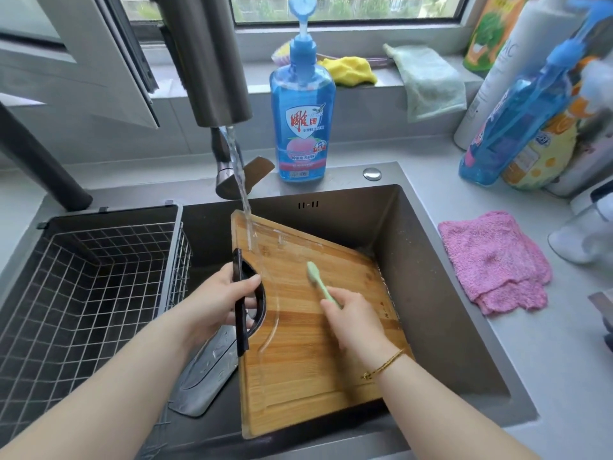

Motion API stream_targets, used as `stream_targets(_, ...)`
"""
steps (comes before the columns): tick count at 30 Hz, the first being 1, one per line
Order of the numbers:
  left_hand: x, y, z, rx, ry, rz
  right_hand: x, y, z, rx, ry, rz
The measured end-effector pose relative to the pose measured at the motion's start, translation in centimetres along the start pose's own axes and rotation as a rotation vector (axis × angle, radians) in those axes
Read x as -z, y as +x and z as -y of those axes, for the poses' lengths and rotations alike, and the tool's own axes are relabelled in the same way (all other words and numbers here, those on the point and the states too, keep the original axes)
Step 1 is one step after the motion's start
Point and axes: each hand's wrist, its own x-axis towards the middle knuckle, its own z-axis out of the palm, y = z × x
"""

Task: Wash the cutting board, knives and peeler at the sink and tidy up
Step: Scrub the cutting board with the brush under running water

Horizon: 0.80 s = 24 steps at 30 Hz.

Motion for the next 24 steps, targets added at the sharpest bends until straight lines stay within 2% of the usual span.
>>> stream_targets(2,-0.2,0.1,-0.2,0.0,-0.011,0.003,-0.4,-1.5,0.8,0.074,0.033,0.066)
stream_targets(4,-0.3,0.1,-0.4,0.002,-0.019,0.013,-0.3,-2.1,0.6,0.106,0.003,0.06)
stream_targets(8,-0.2,0.0,-0.4,0.006,-0.015,0.022,0.9,-1.6,-0.8,-0.014,-0.106,-0.026)
stream_targets(13,-0.2,-0.2,-0.6,-0.003,-0.004,0.019,0.3,-4.8,-0.5,0.108,-0.014,0.162)
stream_targets(18,-0.2,-0.4,-0.6,-0.002,0.006,0.026,1.6,-4.3,-1.8,-0.049,-0.138,0.022)
stream_targets(21,-0.3,-0.4,-0.8,0.009,-0.003,0.019,0.5,-6.4,-0.5,0.074,-0.095,0.147)
stream_targets(24,-0.3,-0.6,-1.1,0.021,0.006,0.021,0.2,-7.7,0.0,0.077,-0.087,0.138)
